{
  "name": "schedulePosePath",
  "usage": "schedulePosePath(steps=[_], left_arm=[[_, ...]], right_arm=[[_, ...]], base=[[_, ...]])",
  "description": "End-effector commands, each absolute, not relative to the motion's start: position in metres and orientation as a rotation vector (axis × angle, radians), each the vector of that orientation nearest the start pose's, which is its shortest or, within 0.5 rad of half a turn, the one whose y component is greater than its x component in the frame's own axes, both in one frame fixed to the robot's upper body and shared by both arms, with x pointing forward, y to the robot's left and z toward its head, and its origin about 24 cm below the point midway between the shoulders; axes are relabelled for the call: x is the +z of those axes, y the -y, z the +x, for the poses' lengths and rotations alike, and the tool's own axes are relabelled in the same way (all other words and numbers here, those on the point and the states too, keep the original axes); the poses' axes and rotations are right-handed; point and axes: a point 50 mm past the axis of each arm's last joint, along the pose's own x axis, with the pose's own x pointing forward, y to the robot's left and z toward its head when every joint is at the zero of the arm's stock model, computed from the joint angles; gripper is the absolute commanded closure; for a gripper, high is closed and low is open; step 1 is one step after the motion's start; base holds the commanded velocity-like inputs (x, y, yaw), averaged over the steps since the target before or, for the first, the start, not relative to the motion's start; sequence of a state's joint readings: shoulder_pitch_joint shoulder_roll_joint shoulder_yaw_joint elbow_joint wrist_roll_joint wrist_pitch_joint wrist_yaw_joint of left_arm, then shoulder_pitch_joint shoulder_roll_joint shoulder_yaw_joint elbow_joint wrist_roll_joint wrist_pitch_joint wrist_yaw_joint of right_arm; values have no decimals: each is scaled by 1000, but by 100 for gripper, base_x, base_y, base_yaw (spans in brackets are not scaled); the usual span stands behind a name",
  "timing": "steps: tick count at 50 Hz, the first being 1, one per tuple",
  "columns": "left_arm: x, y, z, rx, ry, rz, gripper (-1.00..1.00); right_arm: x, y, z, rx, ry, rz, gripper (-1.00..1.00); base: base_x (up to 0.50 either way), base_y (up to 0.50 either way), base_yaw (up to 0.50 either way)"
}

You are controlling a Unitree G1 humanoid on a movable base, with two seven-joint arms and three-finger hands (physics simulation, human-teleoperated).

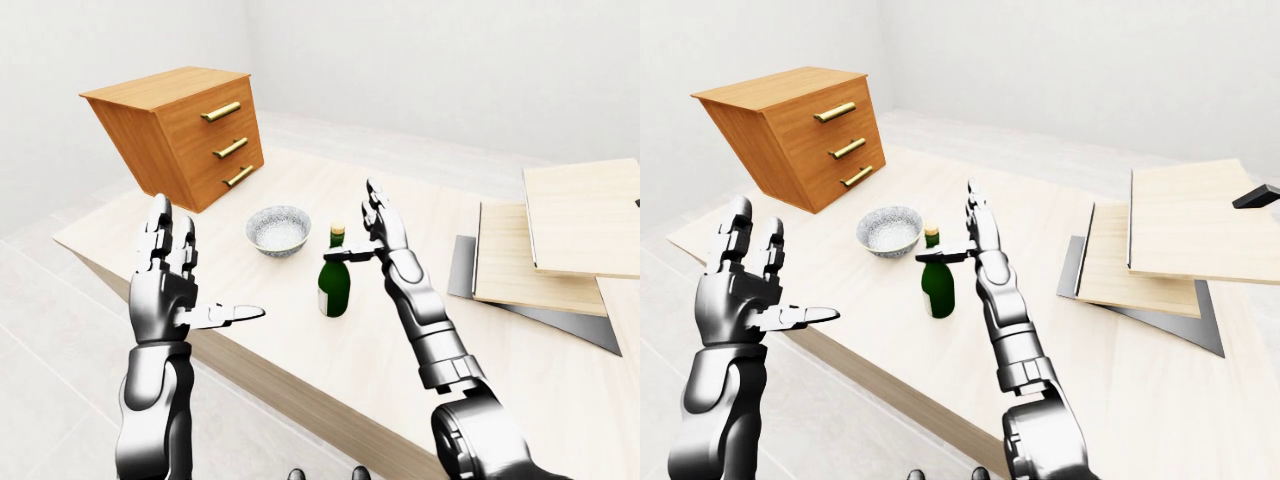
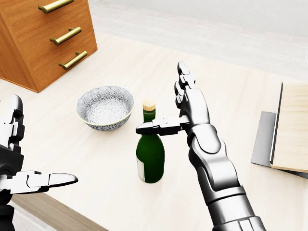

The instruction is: Put the wine bottle on the wine rack.

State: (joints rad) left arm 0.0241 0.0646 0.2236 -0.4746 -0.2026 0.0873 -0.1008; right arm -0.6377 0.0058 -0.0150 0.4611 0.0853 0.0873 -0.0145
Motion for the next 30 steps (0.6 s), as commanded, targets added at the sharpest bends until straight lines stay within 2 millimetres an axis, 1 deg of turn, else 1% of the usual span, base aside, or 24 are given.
schedulePosePath(steps=[1,4,9,21,25,30], left_arm=[[141,-201,228,57,391,-63,-100],[139,-201,230,58,380,-61,-100],[142,-201,228,57,394,-63,-100],[139,-204,229,61,382,-67,-100],[139,-204,229,62,383,-68,-100],[139,-205,229,62,381,-70,-100]], right_arm=[[106,90,369,186,-2,52,-100],[102,88,371,195,-24,49,-100],[96,82,373,212,-68,41,-100],[92,69,375,250,-105,24,-100],[91,67,376,259,-114,24,-100],[86,65,375,271,-137,24,-100]], base=[[0,0,0],[0,0,0],[0,0,0],[0,0,0],[0,0,0],[0,0,0]])
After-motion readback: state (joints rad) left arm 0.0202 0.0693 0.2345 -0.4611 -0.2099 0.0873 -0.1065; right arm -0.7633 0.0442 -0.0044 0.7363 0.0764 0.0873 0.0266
